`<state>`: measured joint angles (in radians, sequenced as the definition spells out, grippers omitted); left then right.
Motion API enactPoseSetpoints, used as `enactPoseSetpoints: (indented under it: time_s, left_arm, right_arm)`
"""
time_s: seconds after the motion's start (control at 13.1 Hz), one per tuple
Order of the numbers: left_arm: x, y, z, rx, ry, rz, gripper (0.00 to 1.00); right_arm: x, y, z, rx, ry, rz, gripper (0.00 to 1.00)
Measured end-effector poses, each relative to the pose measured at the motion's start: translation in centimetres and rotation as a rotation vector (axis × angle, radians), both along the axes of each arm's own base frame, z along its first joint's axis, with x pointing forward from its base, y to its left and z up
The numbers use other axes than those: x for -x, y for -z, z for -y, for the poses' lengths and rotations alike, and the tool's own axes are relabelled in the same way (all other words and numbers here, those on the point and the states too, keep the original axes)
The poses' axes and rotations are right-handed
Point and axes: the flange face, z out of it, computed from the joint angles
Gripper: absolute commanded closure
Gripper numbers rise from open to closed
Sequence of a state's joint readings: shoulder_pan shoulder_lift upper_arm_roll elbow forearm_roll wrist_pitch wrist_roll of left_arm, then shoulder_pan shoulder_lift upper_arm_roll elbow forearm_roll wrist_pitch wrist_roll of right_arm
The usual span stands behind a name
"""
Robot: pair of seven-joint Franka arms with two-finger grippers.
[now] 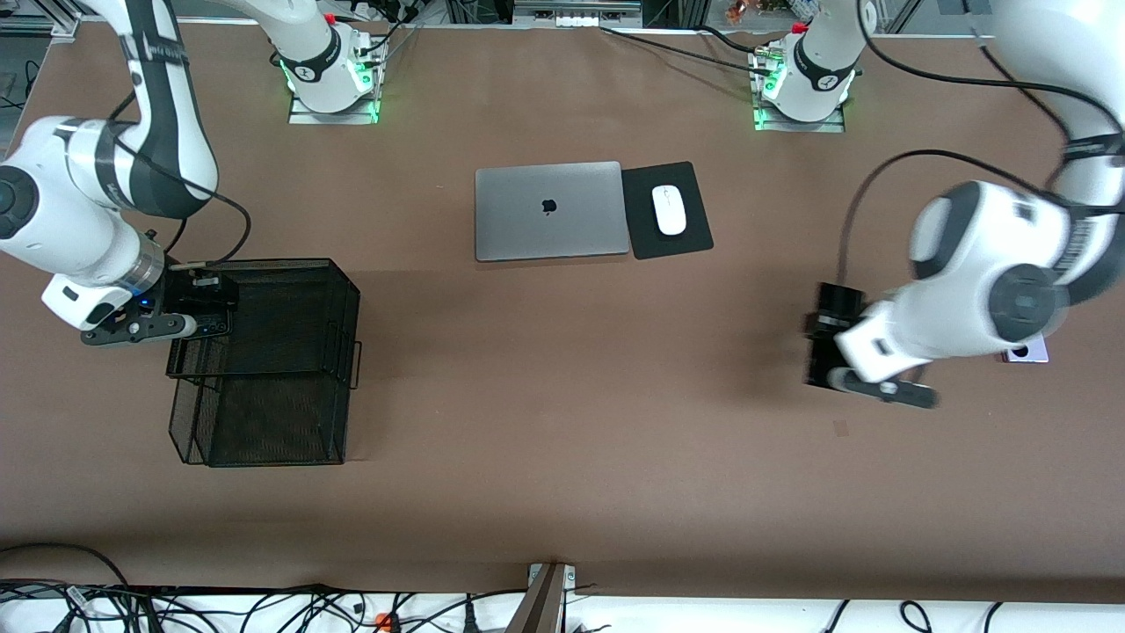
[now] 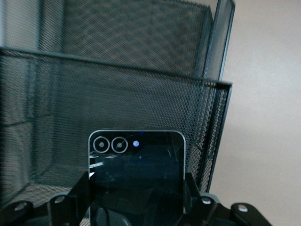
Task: Place phones with both arms
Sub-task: 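Carry the flip phone into the basket while the left gripper carries the bar, then release the bar phone beside the laptop with the left gripper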
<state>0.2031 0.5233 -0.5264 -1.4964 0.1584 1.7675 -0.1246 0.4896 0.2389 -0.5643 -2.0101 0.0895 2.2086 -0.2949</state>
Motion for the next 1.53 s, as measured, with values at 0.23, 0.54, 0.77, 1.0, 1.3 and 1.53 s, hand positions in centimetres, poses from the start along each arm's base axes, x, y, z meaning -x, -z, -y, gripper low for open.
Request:
enactPoseSetpoints:
  time_s: [0.23, 0.54, 0.77, 1.0, 1.3, 1.53]
  left_arm:
    - [2.2, 1.9, 11.9, 0.012, -0.053, 0.021, 0.78]
    - [5.1, 8.2, 24.5, 0.112, -0.201, 0.087, 0.79]
    - [7.5, 13.1, 30.5, 0.193, -0.241, 0.127, 0.79]
    - [9.5, 18.0, 33.9, 0.267, -0.268, 0.139, 0.79]
    - [12.0, 20.6, 36.7, 0.286, -0.262, 0.121, 0.60]
    - [11.3, 20.1, 36.6, 0.293, -0.270, 0.133, 0.00]
  right_arm:
    - [0.7, 3.2, 2.0, -0.004, 0.031, -0.027, 0.99]
    - [0.7, 4.7, 3.2, -0.021, 0.082, -0.041, 0.00]
    - [0.3, 4.5, 3.3, -0.032, 0.096, -0.029, 0.00]
    - [-0.6, 3.4, 3.0, -0.037, 0.093, -0.004, 0.00]
    - [-1.9, 1.3, 2.6, -0.043, 0.086, 0.023, 0.00]
    - [-2.6, -0.3, 2.2, -0.052, 0.079, 0.020, 0.00]
